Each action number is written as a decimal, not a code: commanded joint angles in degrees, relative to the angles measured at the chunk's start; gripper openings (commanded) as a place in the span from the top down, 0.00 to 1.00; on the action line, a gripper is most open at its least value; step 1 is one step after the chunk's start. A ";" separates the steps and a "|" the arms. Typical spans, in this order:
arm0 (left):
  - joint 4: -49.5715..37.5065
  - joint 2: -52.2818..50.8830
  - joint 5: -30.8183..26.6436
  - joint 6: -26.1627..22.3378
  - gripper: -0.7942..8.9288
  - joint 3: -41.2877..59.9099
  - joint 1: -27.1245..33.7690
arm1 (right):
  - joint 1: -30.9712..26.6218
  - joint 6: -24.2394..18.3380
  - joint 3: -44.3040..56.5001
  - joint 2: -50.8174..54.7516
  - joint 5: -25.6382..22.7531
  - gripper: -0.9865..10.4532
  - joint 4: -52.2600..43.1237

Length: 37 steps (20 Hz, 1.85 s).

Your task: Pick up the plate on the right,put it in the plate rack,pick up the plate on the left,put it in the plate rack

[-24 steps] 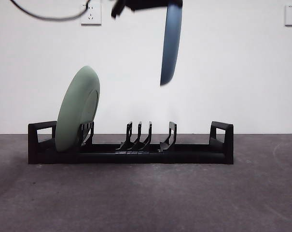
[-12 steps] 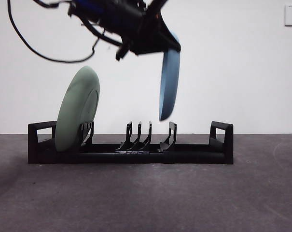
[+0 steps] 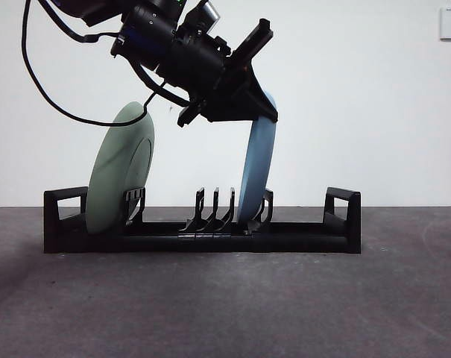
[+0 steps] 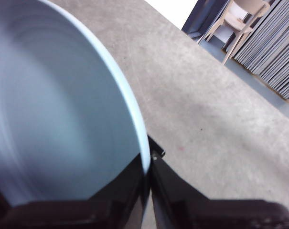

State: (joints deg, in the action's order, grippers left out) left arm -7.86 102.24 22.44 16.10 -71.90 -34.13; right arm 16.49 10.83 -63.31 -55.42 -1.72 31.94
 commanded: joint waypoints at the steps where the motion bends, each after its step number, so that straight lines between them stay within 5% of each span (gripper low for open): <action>1: 1.88 0.04 -0.26 -1.33 0.92 0.20 0.09 | 0.00 -0.46 0.07 -0.35 -0.31 0.59 -1.22; 8: 9.81 0.04 -2.69 -4.26 0.91 0.20 -0.07 | 0.00 -0.44 0.09 -0.46 -0.28 0.59 -2.21; 15: 12.15 -0.17 2.54 -4.02 0.56 0.17 -0.07 | 0.02 -0.46 0.09 -0.46 -0.15 0.59 -1.90; 18: 13.27 -1.51 5.86 -4.07 0.56 0.17 -0.09 | 0.02 -0.44 0.07 -0.46 -0.15 0.62 -1.68; 21: 14.23 -4.26 8.04 -4.15 0.58 0.17 -0.46 | 0.02 -0.46 0.09 -0.46 -0.09 0.78 -1.46; 26: 18.69 -12.17 7.63 -9.35 0.94 0.17 -0.79 | 0.02 -0.74 0.09 -0.46 0.37 0.89 -1.33; 27: 20.15 -14.10 6.99 -11.13 0.93 0.17 -0.79 | 0.04 -1.01 0.07 -0.46 0.76 0.89 -1.27; 29: 23.61 -17.86 3.69 -14.58 0.93 0.17 -0.79 | 0.04 -1.73 0.09 -0.46 3.26 0.89 -1.25; 33: 32.65 -27.08 -13.31 -23.78 0.93 0.17 -0.79 | 0.07 -4.52 0.09 -0.46 9.79 0.90 -0.44; 37: 37.59 -34.88 -23.93 -27.04 0.93 0.17 -0.57 | 0.09 -6.47 0.11 -0.46 10.45 0.92 1.22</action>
State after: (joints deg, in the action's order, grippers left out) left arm 29.65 68.42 0.30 -7.57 -72.20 -34.79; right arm 16.49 5.93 -63.31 -55.81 8.62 33.43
